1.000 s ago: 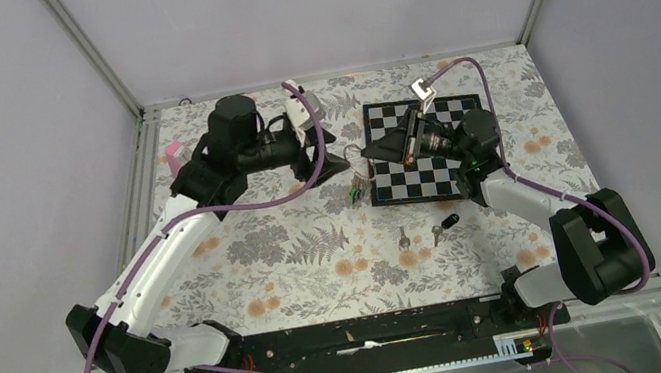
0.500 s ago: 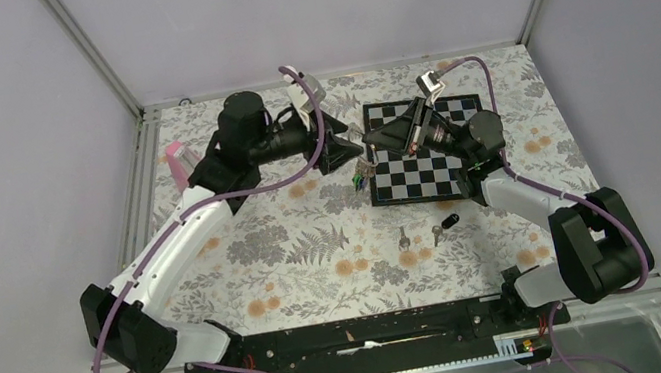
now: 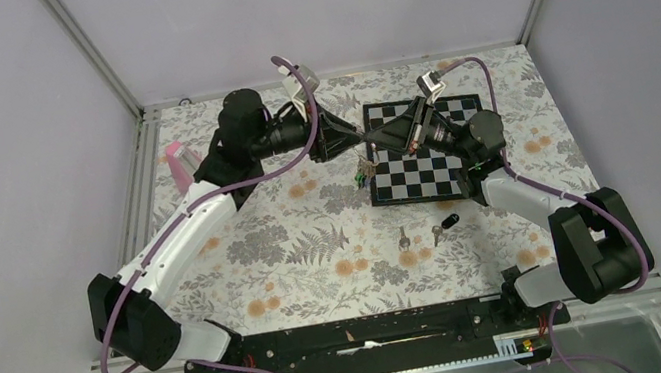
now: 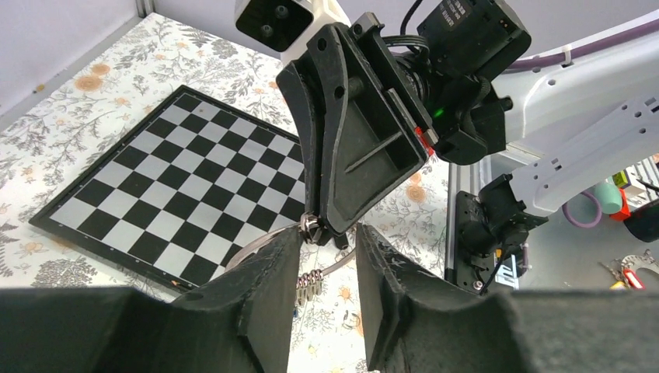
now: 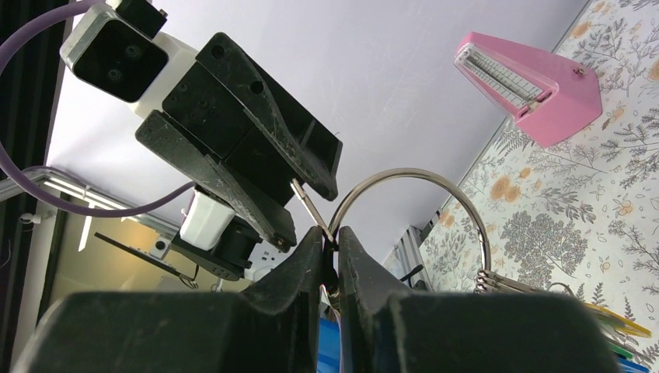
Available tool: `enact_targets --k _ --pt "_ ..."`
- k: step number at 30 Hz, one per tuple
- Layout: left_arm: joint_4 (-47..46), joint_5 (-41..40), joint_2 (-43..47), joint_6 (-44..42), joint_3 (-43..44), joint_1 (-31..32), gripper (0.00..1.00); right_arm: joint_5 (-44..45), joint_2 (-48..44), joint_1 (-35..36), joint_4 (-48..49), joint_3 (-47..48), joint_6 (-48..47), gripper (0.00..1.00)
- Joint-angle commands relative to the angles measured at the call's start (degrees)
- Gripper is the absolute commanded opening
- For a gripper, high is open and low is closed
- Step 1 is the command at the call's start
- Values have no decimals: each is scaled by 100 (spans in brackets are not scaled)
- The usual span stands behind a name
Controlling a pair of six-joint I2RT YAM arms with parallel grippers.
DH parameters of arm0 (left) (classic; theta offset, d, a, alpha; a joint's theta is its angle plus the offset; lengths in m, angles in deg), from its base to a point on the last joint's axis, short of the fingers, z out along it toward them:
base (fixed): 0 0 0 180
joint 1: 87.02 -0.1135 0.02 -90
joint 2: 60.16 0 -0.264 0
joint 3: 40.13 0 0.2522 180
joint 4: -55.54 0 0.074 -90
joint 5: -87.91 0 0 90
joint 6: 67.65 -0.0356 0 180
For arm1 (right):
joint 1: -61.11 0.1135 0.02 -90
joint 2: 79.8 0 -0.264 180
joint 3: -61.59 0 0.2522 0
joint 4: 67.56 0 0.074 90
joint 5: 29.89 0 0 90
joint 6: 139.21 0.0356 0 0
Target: Put the keys on the keyring
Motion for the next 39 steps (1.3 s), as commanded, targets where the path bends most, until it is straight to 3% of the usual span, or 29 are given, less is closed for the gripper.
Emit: enact_targets --k 1,7,24,39 --pt "-452 265 -15 168 -28 -21 36 161 -37 -40 256 128 57 0" --pt "-502 288 -88 262 72 -46 29 171 -42 -56 203 111 15 0" --pt "-765 433 -243 597 136 -96 28 165 -72 -82 44 71 -100 0" --pt "-970 609 -346 822 185 -123 14 170 -73 -84 -60 64 -166 0"
